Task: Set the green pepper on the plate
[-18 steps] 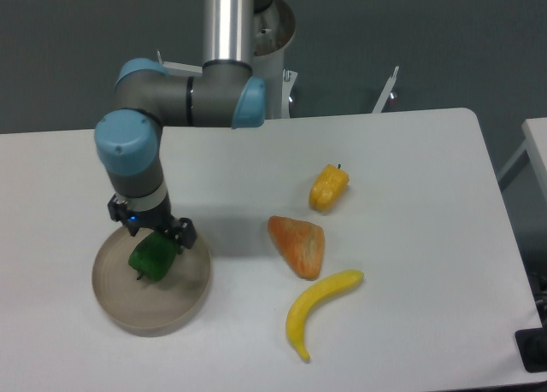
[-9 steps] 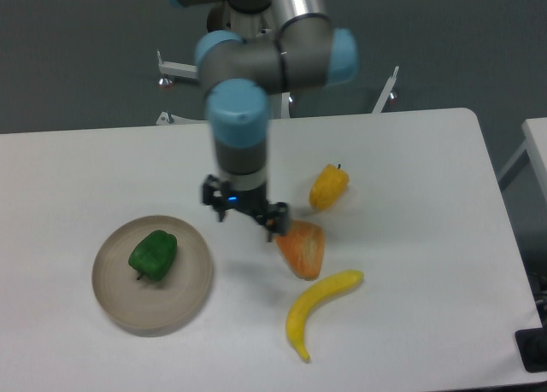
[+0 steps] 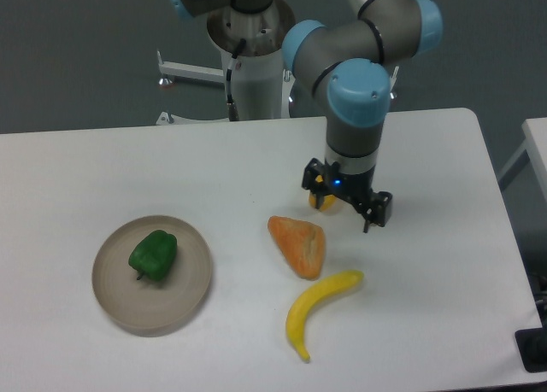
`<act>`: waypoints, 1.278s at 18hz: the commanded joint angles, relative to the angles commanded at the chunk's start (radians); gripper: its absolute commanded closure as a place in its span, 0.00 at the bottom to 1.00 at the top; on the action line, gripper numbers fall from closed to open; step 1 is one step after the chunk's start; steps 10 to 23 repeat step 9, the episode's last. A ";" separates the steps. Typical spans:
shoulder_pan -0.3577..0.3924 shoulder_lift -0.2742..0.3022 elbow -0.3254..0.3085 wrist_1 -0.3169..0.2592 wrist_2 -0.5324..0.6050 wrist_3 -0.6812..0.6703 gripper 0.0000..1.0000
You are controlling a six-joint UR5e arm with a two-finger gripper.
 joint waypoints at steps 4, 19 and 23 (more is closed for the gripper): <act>0.005 -0.003 0.006 0.000 0.000 0.017 0.00; 0.008 -0.006 0.018 0.000 0.000 0.020 0.00; 0.008 -0.006 0.018 0.000 0.000 0.020 0.00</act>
